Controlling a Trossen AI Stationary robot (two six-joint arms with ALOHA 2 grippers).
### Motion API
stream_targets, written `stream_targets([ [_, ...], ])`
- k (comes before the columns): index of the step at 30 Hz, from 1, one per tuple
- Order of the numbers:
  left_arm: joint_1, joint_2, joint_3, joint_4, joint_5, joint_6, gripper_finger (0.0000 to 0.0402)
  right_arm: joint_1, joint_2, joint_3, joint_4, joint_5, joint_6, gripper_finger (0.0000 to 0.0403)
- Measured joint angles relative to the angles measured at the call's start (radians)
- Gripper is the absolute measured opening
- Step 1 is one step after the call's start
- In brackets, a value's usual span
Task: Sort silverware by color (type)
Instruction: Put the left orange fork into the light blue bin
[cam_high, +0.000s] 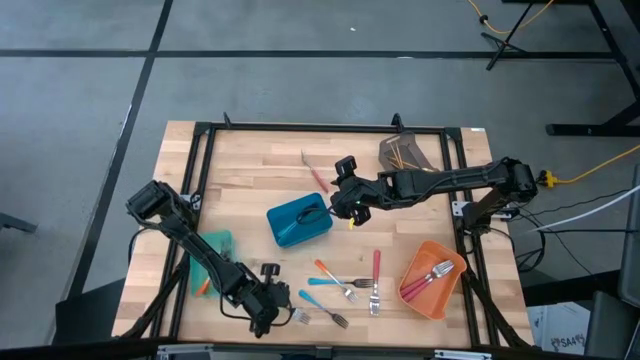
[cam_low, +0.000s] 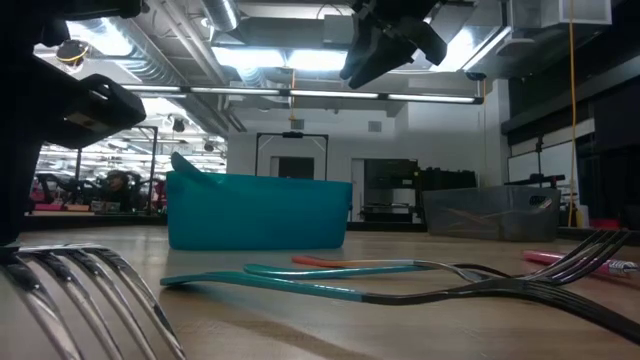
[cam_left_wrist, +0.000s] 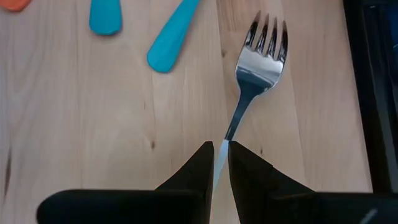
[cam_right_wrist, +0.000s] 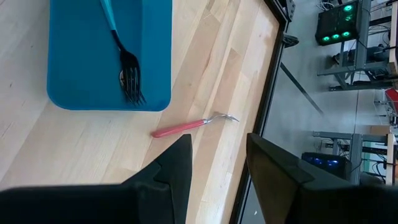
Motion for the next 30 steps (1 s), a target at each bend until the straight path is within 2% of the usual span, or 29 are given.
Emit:
stream_targets([
  [22,-0.006,0.000,0.000,-0.001,0.007,0.002,0.0041,0.000,0.000,0.000,0.000,0.000,-0.001,0.0144],
  [30,-0.008,0.002,0.000,-0.001,0.007,0.104,0.0041,0.000,0.000,0.000,0.000,0.000,-0.001,0.0144],
])
